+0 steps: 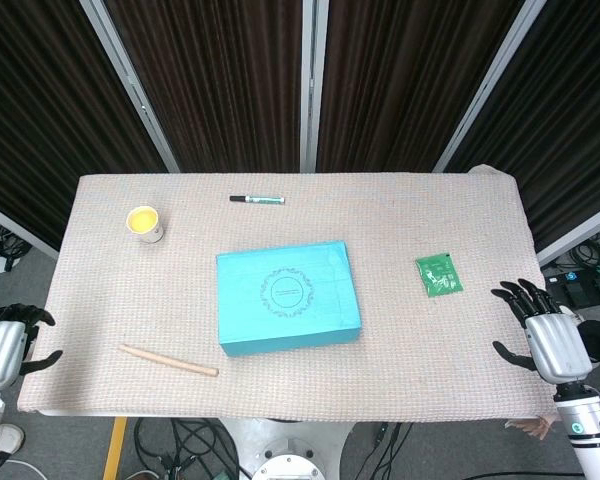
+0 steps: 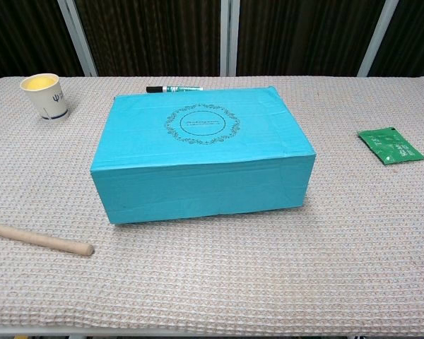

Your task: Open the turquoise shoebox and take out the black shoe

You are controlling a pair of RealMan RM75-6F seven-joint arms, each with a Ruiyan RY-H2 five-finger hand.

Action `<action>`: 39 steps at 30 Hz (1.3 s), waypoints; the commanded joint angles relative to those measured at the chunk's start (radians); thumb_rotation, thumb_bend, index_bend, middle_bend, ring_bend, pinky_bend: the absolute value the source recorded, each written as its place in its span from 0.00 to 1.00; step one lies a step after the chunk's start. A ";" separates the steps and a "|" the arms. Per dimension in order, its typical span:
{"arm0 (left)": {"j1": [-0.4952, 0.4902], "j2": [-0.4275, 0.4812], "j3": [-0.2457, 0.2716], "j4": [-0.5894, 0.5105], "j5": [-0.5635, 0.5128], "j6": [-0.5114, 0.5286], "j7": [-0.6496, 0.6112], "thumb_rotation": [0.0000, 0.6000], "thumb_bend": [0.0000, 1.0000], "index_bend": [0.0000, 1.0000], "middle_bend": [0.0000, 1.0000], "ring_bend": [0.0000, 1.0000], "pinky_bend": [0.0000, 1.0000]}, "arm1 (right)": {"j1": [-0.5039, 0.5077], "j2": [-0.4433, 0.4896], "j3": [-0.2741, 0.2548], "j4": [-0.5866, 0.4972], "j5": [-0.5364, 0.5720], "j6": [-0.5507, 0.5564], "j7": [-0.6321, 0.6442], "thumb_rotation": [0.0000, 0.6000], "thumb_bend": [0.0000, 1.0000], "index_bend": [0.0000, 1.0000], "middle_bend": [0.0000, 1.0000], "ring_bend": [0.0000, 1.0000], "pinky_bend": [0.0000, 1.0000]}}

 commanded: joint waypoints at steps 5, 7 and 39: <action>-0.001 -0.007 0.002 0.010 -0.006 -0.008 -0.007 1.00 0.09 0.48 0.42 0.32 0.32 | 0.004 0.003 -0.002 -0.001 0.001 -0.010 0.004 1.00 0.08 0.20 0.14 0.09 0.17; -0.003 -0.008 0.003 0.013 -0.002 -0.008 -0.009 1.00 0.09 0.48 0.42 0.32 0.32 | 0.005 0.004 -0.001 -0.001 -0.002 -0.008 0.004 1.00 0.08 0.20 0.14 0.09 0.17; -0.539 -0.717 0.059 1.280 0.377 -0.057 -0.551 1.00 0.09 0.09 0.09 0.07 0.22 | 0.016 0.127 0.031 -0.173 0.001 0.014 -0.130 1.00 0.08 0.21 0.13 0.09 0.17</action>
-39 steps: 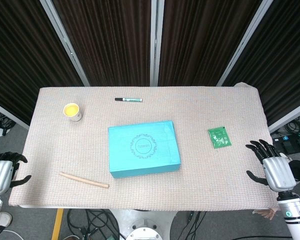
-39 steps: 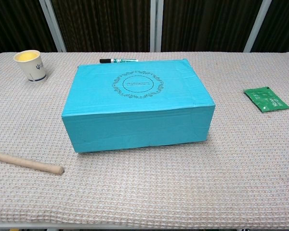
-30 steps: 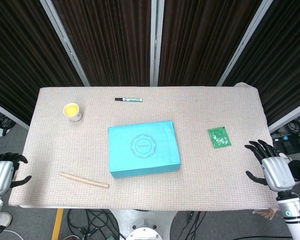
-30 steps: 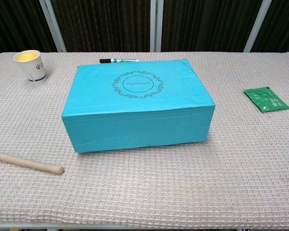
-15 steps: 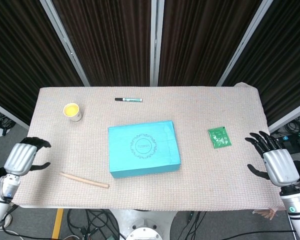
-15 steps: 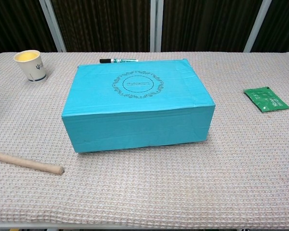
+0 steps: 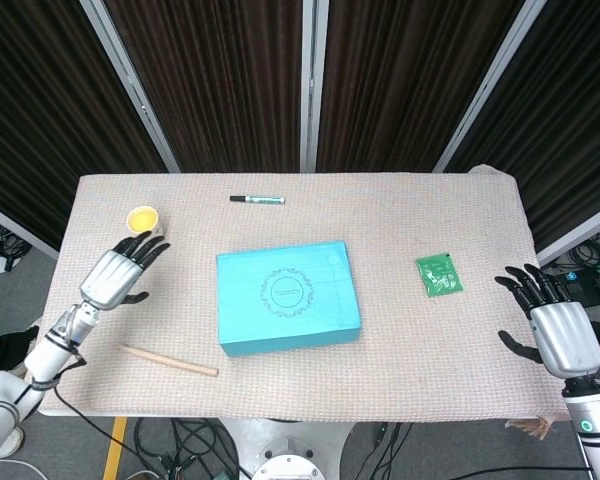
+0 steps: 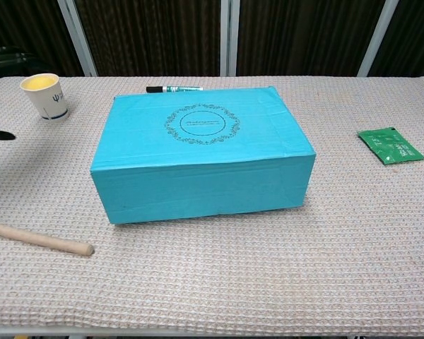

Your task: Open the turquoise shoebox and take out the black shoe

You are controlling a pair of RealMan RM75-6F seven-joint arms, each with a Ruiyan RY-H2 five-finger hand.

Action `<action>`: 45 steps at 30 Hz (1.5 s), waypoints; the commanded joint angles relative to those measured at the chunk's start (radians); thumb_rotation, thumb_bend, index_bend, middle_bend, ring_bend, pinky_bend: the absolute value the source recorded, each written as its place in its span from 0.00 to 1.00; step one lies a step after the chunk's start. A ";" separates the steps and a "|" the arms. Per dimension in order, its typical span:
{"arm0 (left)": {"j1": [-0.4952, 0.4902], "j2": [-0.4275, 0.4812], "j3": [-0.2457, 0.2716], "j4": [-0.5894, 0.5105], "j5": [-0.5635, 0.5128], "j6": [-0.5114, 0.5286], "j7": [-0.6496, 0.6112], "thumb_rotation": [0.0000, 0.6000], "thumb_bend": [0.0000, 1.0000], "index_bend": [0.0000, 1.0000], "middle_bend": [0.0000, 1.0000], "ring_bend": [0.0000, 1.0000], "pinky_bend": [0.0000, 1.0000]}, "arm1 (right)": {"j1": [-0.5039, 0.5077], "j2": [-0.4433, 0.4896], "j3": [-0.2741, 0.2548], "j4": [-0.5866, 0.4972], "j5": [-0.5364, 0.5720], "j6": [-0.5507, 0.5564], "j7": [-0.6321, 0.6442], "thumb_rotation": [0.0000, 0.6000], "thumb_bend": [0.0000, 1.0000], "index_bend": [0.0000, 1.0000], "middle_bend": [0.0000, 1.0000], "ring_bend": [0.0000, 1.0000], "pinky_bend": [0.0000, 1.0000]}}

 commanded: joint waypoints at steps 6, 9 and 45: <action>-0.097 -0.233 0.069 0.255 0.040 0.059 -0.120 1.00 0.09 0.09 0.09 0.07 0.22 | 0.000 -0.003 0.001 -0.017 0.011 -0.008 -0.021 1.00 0.08 0.21 0.13 0.09 0.17; -0.108 -0.260 0.069 0.262 0.024 0.067 -0.157 1.00 0.09 0.09 0.08 0.07 0.22 | 0.000 -0.002 0.004 -0.023 0.013 -0.008 -0.025 1.00 0.08 0.21 0.13 0.09 0.17; -0.148 -0.394 0.087 0.326 -0.083 0.084 -0.278 1.00 0.29 0.30 0.25 0.16 0.26 | -0.004 -0.003 0.008 -0.009 0.047 -0.027 -0.003 1.00 0.07 0.22 0.13 0.09 0.17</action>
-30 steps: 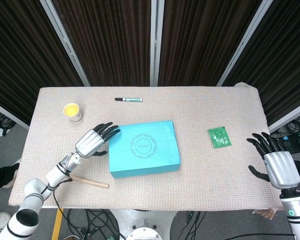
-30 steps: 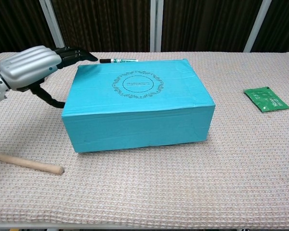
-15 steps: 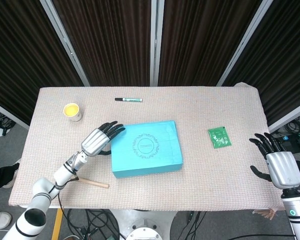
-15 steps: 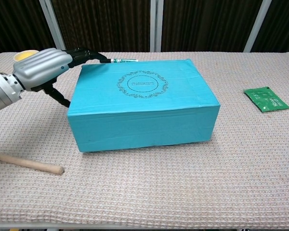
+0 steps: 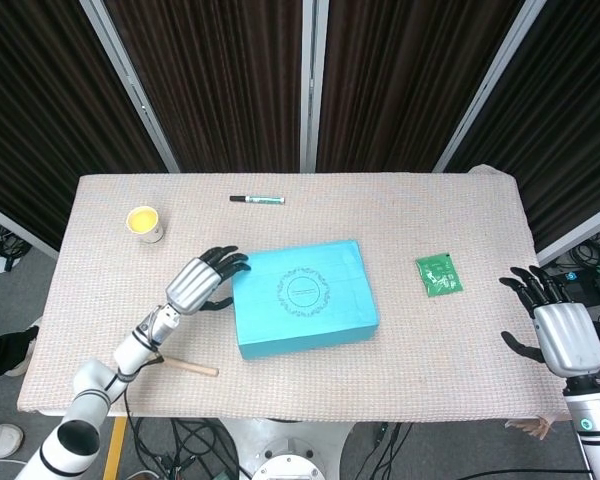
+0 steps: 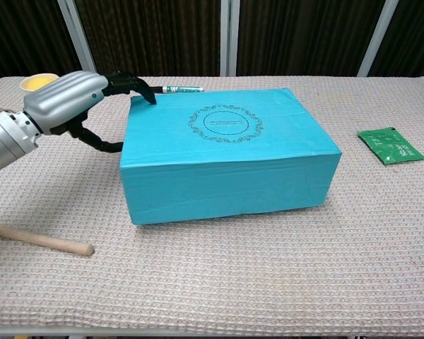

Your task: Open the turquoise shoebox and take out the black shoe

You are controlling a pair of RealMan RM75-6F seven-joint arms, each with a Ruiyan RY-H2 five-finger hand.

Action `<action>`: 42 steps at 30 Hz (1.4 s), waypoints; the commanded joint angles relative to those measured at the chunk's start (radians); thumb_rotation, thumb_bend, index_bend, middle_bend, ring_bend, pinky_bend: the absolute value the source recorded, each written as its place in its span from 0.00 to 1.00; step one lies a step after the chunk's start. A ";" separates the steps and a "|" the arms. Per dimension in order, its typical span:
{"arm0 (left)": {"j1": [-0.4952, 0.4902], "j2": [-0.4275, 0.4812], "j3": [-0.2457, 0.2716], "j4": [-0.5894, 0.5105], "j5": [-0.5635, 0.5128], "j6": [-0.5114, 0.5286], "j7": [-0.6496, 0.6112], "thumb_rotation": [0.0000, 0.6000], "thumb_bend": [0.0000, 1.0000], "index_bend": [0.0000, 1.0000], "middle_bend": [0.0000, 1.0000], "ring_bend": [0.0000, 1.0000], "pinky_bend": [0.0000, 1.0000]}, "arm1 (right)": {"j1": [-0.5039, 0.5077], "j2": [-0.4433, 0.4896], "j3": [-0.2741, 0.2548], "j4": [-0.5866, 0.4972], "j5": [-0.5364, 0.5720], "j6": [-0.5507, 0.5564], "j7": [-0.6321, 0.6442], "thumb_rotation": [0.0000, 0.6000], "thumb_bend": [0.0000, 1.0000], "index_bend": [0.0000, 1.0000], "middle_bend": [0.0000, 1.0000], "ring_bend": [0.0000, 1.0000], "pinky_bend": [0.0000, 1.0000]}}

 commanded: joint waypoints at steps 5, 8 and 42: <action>0.004 -0.011 0.005 0.001 -0.008 0.018 -0.003 1.00 0.36 0.34 0.29 0.19 0.28 | 0.001 0.000 0.001 0.003 0.002 -0.003 0.007 1.00 0.07 0.22 0.13 0.09 0.17; 0.007 -0.018 -0.006 -0.008 -0.025 0.014 -0.035 1.00 0.39 0.38 0.34 0.22 0.30 | 0.000 0.000 0.000 0.005 0.002 -0.003 0.012 1.00 0.06 0.22 0.13 0.09 0.17; -0.073 0.403 -0.133 -0.740 -0.233 -0.486 -0.845 1.00 0.47 0.44 0.43 0.23 0.30 | -0.009 0.003 -0.003 0.013 -0.015 0.013 0.038 1.00 0.05 0.22 0.12 0.09 0.17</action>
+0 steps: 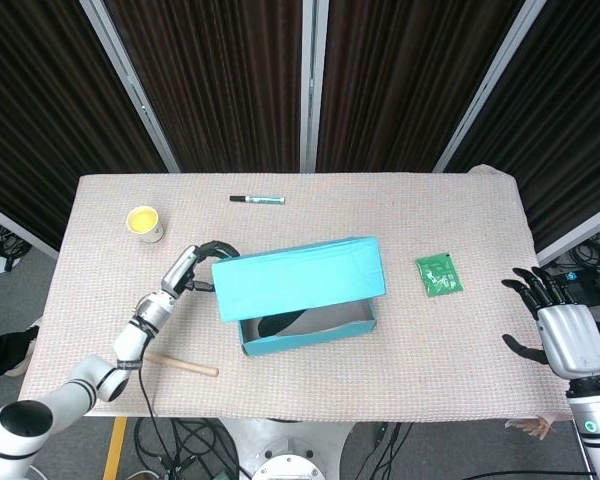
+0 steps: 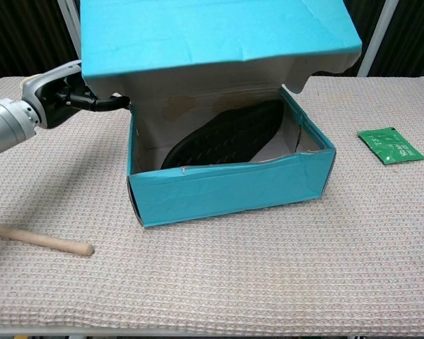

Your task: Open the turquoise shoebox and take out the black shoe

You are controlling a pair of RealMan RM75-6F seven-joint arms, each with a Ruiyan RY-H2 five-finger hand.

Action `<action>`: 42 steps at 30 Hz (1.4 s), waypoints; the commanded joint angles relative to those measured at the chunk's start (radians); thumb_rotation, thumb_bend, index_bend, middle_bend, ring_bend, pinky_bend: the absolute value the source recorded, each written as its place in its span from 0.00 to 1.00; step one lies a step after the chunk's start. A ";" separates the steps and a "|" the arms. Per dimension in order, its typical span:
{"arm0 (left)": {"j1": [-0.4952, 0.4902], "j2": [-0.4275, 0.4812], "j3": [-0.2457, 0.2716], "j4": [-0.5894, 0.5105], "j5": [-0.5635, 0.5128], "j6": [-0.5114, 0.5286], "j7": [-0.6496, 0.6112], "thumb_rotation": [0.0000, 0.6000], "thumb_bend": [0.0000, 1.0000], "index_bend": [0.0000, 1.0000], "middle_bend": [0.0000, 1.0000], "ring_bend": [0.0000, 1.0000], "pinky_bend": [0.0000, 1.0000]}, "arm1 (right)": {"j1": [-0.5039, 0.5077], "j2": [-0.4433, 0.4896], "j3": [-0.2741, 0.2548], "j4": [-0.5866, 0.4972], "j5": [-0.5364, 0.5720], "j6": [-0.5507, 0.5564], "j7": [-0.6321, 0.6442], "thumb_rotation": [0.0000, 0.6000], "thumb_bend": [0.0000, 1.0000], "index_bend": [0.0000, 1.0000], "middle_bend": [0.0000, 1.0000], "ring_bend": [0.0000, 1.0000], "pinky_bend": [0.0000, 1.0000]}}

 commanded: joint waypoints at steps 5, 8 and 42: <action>-0.061 0.205 -0.073 -0.250 -0.119 -0.275 -0.169 1.00 0.47 0.37 0.42 0.23 0.30 | -0.002 0.000 -0.001 0.000 -0.006 0.005 0.004 1.00 0.05 0.22 0.12 0.09 0.17; -0.083 0.267 -0.102 -0.312 -0.149 -0.372 -0.246 1.00 0.47 0.27 0.39 0.20 0.29 | -0.004 0.001 -0.002 0.001 -0.009 0.009 0.007 1.00 0.05 0.22 0.12 0.09 0.17; 0.199 0.418 -0.079 -0.534 -0.247 -0.001 0.719 1.00 0.47 0.10 0.10 0.00 0.21 | 0.174 0.006 0.009 -0.015 -0.065 -0.229 -0.012 1.00 0.06 0.23 0.12 0.09 0.17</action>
